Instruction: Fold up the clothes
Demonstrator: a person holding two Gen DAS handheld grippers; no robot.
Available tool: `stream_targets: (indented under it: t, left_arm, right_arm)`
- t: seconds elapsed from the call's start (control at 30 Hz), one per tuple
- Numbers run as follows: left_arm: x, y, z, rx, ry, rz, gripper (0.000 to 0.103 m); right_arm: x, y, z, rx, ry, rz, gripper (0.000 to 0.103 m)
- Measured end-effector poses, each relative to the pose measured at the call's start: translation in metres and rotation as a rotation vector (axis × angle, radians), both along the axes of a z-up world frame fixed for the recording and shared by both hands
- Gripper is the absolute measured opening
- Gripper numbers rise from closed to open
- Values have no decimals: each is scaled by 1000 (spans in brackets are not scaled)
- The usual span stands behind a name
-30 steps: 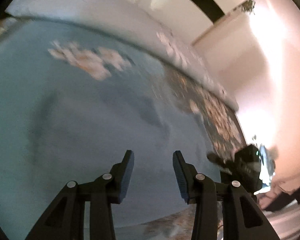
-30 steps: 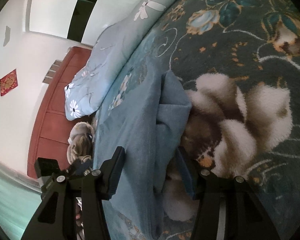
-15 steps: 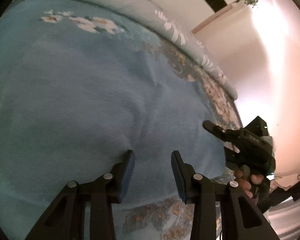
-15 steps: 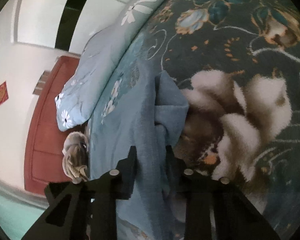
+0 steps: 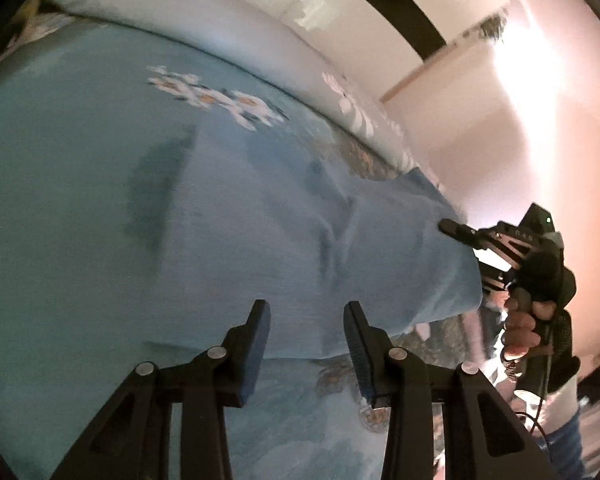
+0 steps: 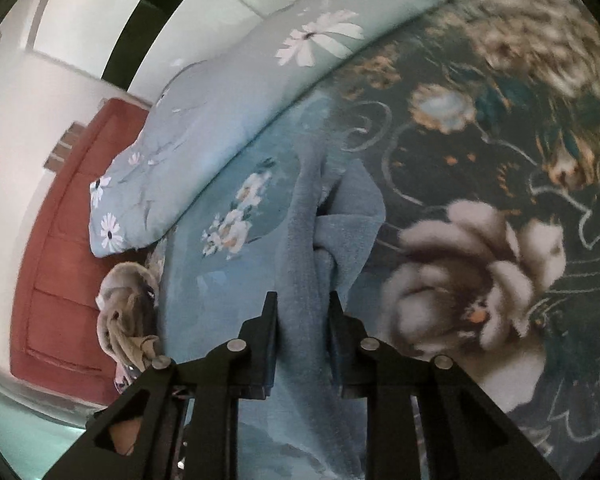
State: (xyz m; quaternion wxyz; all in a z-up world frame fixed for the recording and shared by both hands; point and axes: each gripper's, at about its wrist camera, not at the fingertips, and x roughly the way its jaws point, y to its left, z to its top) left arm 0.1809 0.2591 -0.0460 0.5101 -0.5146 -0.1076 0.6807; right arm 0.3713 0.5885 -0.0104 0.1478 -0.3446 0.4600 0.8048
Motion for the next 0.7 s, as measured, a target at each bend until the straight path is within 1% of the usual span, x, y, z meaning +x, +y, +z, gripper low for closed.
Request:
stream_targets:
  t: [0.1,0.2,0.33,0.47,0.57,0.63,0.7]
  left_arm:
    - [-12,-29,-5,19,-21,50,43]
    - [-22,-50,-8,41,-50,87,43]
    - [-30,-70,-8,65,-69,113,43]
    - [-35,-83,-14,97,-100,131,45]
    - [-38,-89,-24,89,-115,144,46]
    - [-40,-94,-32,85,-131,156,46]
    - [-43,-101,-38,85,-147,175,46]
  right_arm:
    - [-20,-20,23,70,-34,30,22]
    - [-40,-41,39,127,-79,56,22]
    - [-80,-82,56,250,-161,125,22]
    - [-124,-122,47,310,-233,167,22]
    - [-159,-153,30,347,-299,207,22]
    - [-181,-175,13,360,-358,248,23]
    - [-195,-191,0,373,-396,276,27]
